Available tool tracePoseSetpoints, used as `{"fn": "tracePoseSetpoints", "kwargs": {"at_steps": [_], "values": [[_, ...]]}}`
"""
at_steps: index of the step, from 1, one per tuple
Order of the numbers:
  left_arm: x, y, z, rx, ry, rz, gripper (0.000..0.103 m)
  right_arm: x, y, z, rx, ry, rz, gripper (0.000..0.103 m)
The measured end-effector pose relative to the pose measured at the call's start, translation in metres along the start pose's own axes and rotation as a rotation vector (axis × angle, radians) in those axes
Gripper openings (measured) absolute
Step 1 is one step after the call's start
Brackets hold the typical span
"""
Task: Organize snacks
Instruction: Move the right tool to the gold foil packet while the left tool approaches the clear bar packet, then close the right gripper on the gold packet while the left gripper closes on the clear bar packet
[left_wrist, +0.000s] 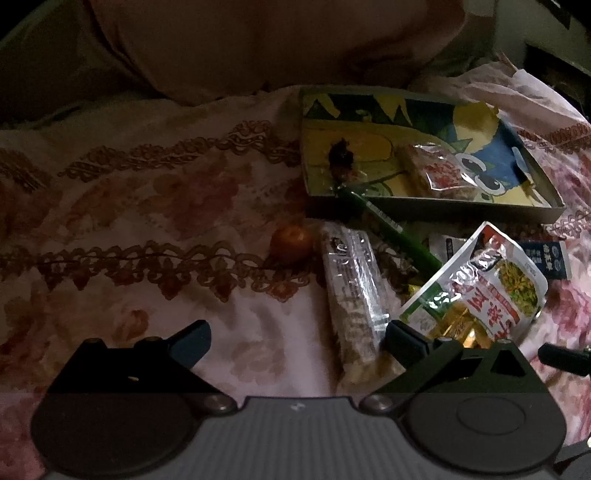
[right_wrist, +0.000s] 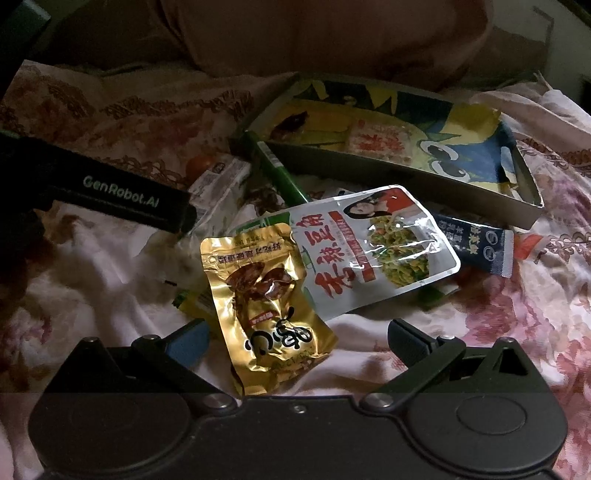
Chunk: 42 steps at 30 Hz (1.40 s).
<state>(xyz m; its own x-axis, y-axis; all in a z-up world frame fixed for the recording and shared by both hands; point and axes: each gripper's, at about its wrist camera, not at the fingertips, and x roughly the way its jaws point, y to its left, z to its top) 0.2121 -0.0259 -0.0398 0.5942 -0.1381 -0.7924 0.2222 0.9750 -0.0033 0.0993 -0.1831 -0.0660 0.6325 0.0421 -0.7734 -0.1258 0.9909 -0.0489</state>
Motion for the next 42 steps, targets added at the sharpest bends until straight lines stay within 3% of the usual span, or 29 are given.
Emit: {"fn": "tracePoseSetpoints", "kwargs": {"at_steps": [8,15,24,27,29,31,42], "values": [[0.009,-0.003,0.005,-0.004,-0.008,-0.03,0.102,0.008,0.0,0.002,0.019,0.0,-0.005,0.102],[0.016,-0.007,0.007,0.012,-0.014,-0.046,0.098,0.009,-0.004,0.002,0.057,-0.008,-0.004,0.095],[0.018,-0.005,0.008,-0.017,0.001,-0.117,0.078,0.008,0.001,0.002,0.037,-0.019,0.019,0.085],[0.018,-0.005,0.007,-0.022,0.005,-0.148,0.066,0.007,0.003,0.001,0.04,-0.021,0.031,0.08],[0.017,-0.005,0.006,-0.031,0.012,-0.181,0.051,0.006,0.004,0.001,0.033,-0.02,0.034,0.077],[0.017,-0.003,0.006,-0.056,0.02,-0.206,0.044,0.006,0.005,0.001,0.018,-0.017,0.032,0.074],[0.014,0.003,0.002,-0.101,0.032,-0.215,0.041,0.001,0.006,0.0,0.046,-0.021,0.063,0.056]]}}
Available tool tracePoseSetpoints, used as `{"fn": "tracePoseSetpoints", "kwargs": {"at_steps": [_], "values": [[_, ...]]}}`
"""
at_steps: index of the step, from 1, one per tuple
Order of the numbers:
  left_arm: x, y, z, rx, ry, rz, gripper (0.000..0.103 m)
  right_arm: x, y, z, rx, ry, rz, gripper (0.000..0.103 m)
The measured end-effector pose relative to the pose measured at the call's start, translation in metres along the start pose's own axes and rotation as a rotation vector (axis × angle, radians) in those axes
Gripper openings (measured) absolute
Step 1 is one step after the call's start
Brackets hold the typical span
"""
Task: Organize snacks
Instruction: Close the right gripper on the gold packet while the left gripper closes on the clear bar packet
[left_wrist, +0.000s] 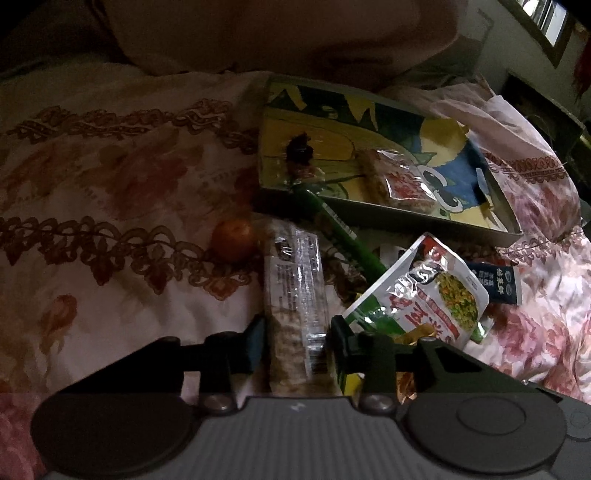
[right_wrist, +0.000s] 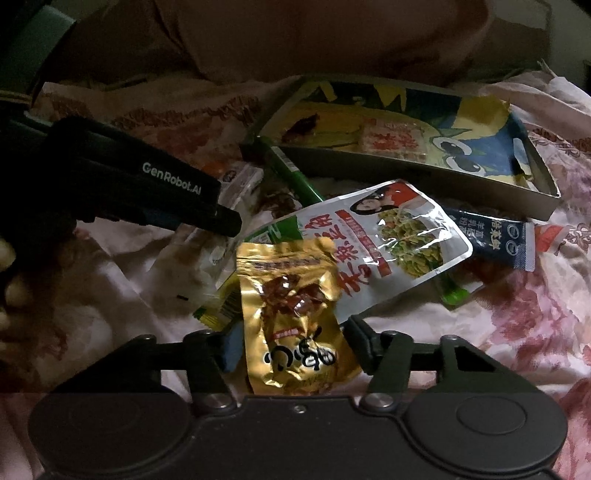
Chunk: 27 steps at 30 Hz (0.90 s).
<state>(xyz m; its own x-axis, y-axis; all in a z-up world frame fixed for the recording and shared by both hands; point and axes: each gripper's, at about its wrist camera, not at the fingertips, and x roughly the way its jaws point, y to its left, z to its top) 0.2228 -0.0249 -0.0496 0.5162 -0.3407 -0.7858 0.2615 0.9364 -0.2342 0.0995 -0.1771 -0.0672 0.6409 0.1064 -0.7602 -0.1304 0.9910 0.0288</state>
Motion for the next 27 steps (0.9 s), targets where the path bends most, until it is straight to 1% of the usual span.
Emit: {"fn": "tracePoseSetpoints", "kwargs": {"at_steps": [10,18,23,27], "values": [[-0.013,-0.007,-0.008,0.03,0.01,0.032,0.04,-0.011,-0.006,0.005,0.063,-0.024,0.016,0.051],[-0.024,-0.015,-0.016,0.052,0.021,0.07,0.04,-0.021,0.0,0.007,0.04,-0.051,-0.006,0.051],[-0.033,-0.014,-0.017,0.036,0.02,0.062,0.04,-0.027,-0.001,0.008,0.047,-0.07,-0.008,0.051],[-0.04,-0.013,-0.019,0.032,0.017,0.072,0.04,-0.031,-0.001,0.008,0.045,-0.074,-0.027,0.051]]}}
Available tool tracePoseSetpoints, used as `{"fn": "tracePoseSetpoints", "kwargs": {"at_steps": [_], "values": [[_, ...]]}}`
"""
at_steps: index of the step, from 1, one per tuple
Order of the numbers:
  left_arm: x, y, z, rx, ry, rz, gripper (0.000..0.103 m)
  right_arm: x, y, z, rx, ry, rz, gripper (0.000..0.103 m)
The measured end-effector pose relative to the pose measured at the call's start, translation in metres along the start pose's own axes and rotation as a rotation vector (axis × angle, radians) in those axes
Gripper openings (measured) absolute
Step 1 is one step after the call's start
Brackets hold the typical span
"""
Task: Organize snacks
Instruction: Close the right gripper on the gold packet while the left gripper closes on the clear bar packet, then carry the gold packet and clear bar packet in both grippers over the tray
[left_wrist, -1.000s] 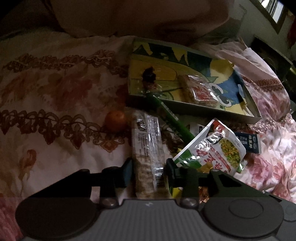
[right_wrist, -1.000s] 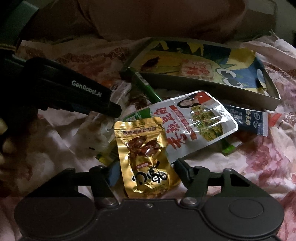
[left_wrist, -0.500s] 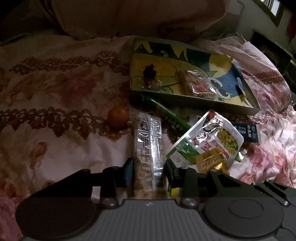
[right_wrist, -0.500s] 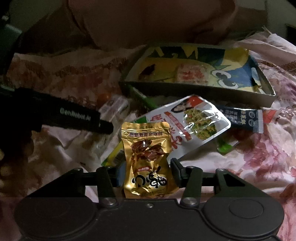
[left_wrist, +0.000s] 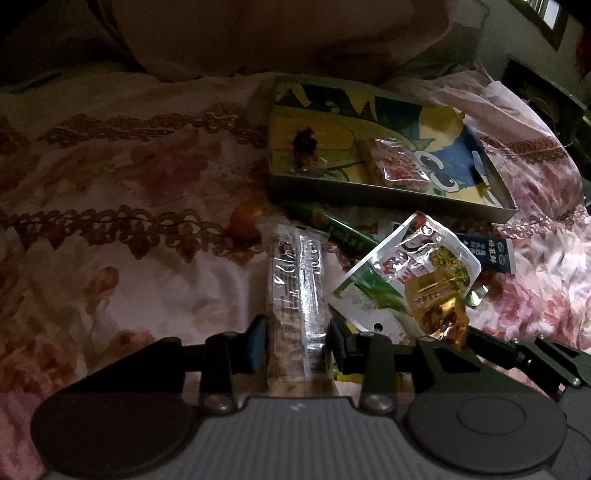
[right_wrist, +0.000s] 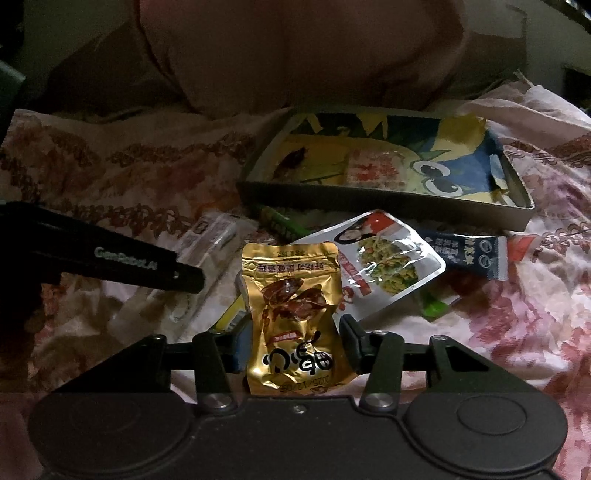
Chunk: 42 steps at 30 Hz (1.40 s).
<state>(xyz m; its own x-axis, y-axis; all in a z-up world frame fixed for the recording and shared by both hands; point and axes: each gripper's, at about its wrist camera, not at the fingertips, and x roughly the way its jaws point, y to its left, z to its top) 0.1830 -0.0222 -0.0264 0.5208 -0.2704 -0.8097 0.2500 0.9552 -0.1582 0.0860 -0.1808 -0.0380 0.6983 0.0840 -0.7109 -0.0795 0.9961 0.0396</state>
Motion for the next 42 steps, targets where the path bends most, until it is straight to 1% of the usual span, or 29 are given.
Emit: {"fn": "tracePoseSetpoints", "kwargs": {"at_steps": [9,14,24,31,38,42], "values": [[-0.013,-0.002,-0.003,0.008,-0.022,-0.017,0.04,-0.012,0.002,0.002,-0.021,-0.05,-0.027,0.051],[-0.019,-0.009,-0.005,0.045,-0.054,0.0,0.04,-0.014,-0.003,0.005,-0.008,-0.071,-0.05,0.051],[-0.029,-0.013,-0.005,0.044,-0.109,-0.051,0.039,-0.015,-0.007,0.006,0.004,-0.095,-0.081,0.051],[-0.037,-0.016,-0.006,0.05,-0.139,-0.081,0.039,-0.015,-0.007,0.006,0.013,-0.098,-0.08,0.051],[-0.046,-0.018,-0.007,0.056,-0.203,-0.109,0.039,-0.016,-0.007,0.006,0.016,-0.111,-0.083,0.051],[-0.044,-0.02,-0.007,0.062,-0.192,-0.113,0.039,-0.015,-0.007,0.007,0.014,-0.11,-0.083,0.051]]}}
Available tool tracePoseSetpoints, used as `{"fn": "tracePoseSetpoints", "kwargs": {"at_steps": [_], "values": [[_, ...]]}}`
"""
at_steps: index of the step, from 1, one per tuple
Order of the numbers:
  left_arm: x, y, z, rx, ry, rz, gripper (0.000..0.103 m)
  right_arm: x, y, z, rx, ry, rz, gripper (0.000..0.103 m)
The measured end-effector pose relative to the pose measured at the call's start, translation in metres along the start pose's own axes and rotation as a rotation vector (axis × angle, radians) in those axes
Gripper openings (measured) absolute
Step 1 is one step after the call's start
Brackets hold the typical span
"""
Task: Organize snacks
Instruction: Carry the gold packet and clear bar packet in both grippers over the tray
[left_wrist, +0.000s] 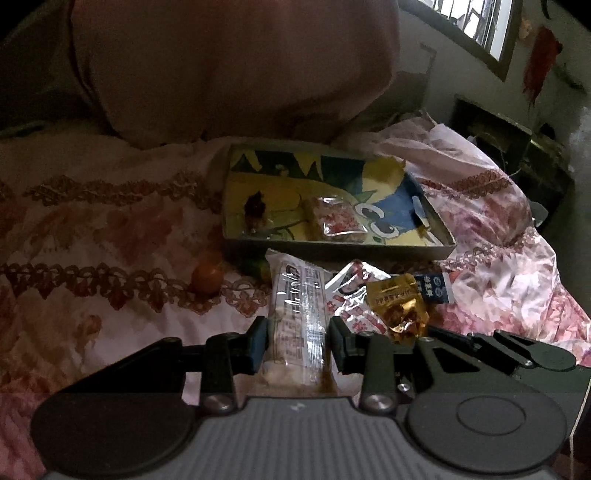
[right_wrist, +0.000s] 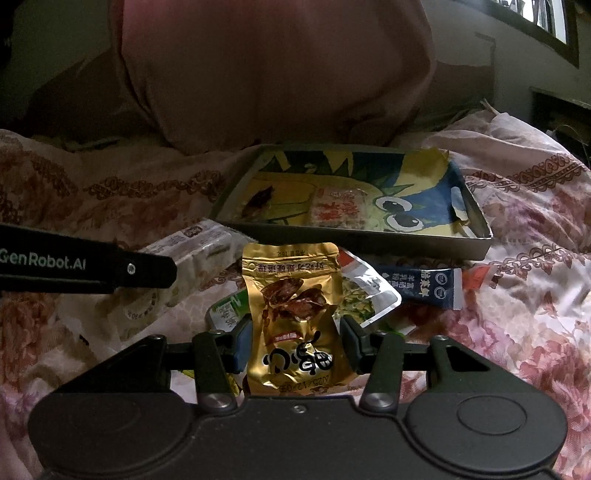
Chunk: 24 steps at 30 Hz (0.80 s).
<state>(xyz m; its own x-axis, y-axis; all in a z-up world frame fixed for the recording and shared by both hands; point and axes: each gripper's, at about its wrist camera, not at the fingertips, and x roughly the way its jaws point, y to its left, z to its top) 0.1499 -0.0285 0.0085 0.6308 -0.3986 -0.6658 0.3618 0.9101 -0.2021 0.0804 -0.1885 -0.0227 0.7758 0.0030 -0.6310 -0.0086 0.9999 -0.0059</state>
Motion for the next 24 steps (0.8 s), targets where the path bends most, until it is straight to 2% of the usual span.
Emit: {"fn": "tracePoseSetpoints", "kwargs": {"at_steps": [13,24], "values": [[-0.003,0.005,0.002,-0.041,-0.029,-0.008,0.039,0.002,0.001,0.001,-0.003,-0.005,0.001,0.051],[-0.006,0.008,0.012,-0.058,-0.092,0.011,0.039,0.002,0.004,0.013,-0.032,-0.058,0.022,0.051]]}}
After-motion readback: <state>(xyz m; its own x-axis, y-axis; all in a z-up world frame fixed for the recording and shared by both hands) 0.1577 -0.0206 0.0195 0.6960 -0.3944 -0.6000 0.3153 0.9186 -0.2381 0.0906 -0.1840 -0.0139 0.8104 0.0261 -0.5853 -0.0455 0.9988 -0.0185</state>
